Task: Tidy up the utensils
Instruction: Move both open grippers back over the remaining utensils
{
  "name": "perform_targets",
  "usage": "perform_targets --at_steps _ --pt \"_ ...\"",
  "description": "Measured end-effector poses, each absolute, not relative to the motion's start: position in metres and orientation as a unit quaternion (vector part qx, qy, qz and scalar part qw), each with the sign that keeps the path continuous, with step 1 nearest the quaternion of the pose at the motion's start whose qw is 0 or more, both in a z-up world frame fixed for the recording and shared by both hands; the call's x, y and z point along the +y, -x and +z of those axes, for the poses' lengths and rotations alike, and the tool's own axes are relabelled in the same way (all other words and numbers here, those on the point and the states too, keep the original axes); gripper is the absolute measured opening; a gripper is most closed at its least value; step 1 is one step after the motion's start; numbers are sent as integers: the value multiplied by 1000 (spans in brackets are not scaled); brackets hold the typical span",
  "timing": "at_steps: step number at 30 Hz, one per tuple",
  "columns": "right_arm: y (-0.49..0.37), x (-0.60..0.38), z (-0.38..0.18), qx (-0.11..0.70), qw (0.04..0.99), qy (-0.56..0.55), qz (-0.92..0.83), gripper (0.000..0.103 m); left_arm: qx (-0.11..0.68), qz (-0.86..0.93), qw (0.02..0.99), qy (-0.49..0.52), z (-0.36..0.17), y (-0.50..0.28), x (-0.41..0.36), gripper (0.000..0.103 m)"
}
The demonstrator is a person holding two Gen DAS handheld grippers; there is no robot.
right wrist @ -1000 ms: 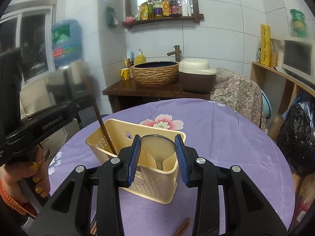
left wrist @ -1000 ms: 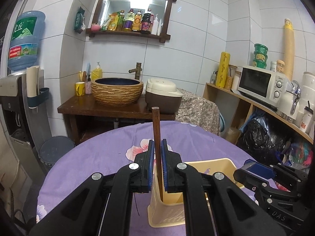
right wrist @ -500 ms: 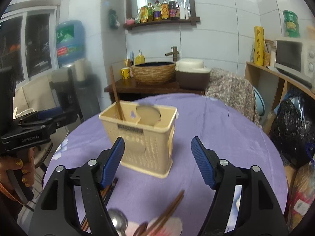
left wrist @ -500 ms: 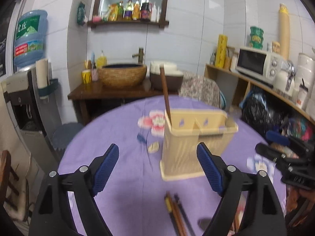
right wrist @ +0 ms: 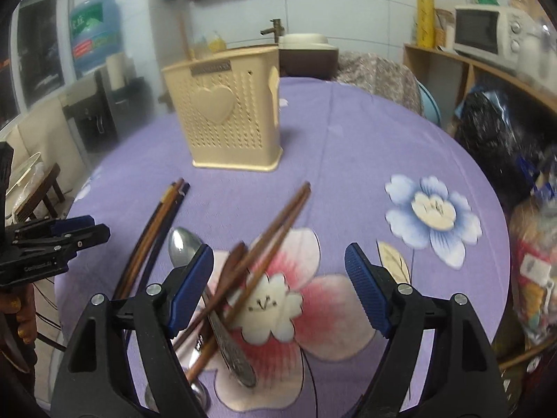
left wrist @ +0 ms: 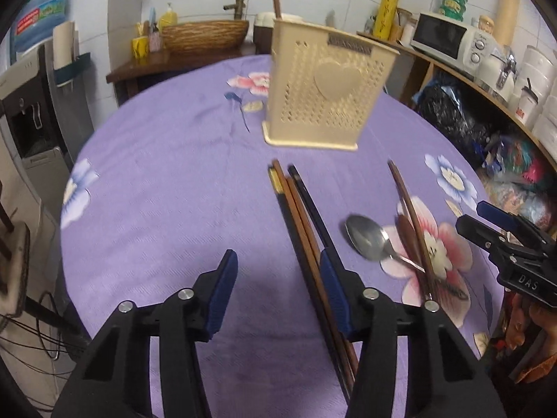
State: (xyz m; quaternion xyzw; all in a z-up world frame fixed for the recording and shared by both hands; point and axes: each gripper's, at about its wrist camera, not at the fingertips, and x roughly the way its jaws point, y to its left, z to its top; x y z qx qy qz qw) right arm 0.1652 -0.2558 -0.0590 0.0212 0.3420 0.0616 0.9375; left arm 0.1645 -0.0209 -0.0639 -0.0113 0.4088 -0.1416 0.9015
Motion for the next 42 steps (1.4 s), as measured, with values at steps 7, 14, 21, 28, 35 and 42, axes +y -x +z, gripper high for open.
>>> perform_targets --at_steps 7,14,21,28,35,42 --pt "-157 -258 -62 345 936 -32 63 78 428 -147 892 -8 -82 -160 -38 37" --pt "-156 -254 -59 344 936 -35 67 79 433 -140 890 -17 -90 -159 -46 35" --pt "-155 -256 -60 347 935 -37 61 79 435 -127 891 -9 -91 -161 -23 32" --pt "-158 -258 -59 350 934 -39 57 79 432 -108 895 3 -82 -168 -8 32" --pt "-166 -259 -62 360 931 -36 53 79 435 -99 895 -2 -84 -186 -10 32" --pt "-189 -251 -63 378 920 -51 95 69 444 -104 890 -1 -86 -202 -10 32"
